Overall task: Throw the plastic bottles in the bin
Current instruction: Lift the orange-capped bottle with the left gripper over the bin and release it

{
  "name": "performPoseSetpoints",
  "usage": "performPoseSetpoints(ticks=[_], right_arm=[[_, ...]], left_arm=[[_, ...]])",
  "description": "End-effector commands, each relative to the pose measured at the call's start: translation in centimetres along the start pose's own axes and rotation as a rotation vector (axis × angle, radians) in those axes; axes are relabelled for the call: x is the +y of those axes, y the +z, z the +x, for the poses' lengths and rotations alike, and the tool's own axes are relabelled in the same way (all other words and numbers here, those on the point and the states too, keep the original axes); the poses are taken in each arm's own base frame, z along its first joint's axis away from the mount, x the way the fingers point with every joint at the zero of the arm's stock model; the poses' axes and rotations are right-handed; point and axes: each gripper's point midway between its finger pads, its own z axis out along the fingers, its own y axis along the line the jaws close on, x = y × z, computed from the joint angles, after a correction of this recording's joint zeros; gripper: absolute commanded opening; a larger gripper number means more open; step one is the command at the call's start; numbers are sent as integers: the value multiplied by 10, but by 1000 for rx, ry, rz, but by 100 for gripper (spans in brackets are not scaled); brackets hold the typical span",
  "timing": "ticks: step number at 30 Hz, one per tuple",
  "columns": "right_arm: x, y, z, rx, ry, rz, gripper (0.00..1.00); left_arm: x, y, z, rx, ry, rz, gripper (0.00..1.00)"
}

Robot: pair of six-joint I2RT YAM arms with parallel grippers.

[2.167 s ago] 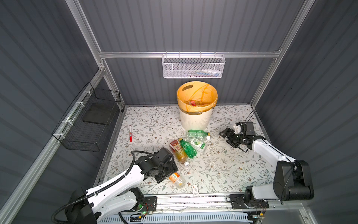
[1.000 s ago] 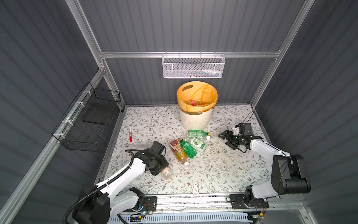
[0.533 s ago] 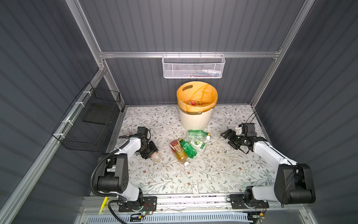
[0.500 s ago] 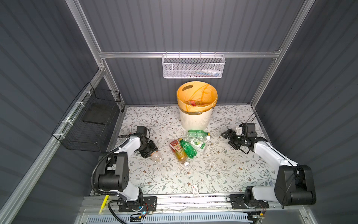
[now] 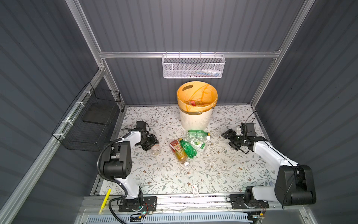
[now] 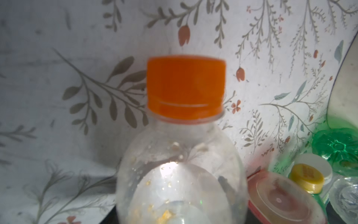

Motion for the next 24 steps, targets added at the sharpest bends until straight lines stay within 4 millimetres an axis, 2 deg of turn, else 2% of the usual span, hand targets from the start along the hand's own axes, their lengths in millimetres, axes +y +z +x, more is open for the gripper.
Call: performPoseSetpoints(ticks=[1,5,8,9,11,13,14,15,16,17,18,19,20,22,24], right_arm=[[6,1,-4,-2,3,9,84],[6,4,-1,5,2,8,84],[7,5,-1,1,2,3,84],[8,5,-1,1,1,0,84],[10,4,-2,-2,-1,-8,84],[15,2,-3,-5,-7,-19,84],[17,2,-4,-8,-11,-24,84],[18,1,-5,-12,-16,-26,84],[19,1,-5,-16,-18,-27,84],[19,1,-5,-17,-16,-28,84],[18,1,-4,-16,-14,-31,84],[17,1,-3,-17,-10,-33,84],[17,1,-2,-21,-4,-38,84],[16,-1,1,-25,6,-46,84],[13,-3,3,-29,10,-42,84]], left_arm=[[8,4,9,27,-3,-8,55],[4,-2,6,4,-16,15,53],[-21,-25,-18,-67,0,78,52],[-44,-44,-35,-113,20,141,52],[-97,-99,-75,-251,83,258,51],[-176,-186,-113,-441,215,395,53],[-210,-217,-120,-497,276,455,55],[-255,-263,-123,-574,366,538,64],[-293,-294,-123,-614,445,623,79],[-319,-319,-122,-638,503,704,94],[-338,-336,-127,-662,521,763,100],[-348,-345,-135,-680,515,803,100],[-353,-344,-144,-678,504,829,100],[-357,-332,-153,-633,477,891,100],[-353,-315,-157,-602,447,895,100]])
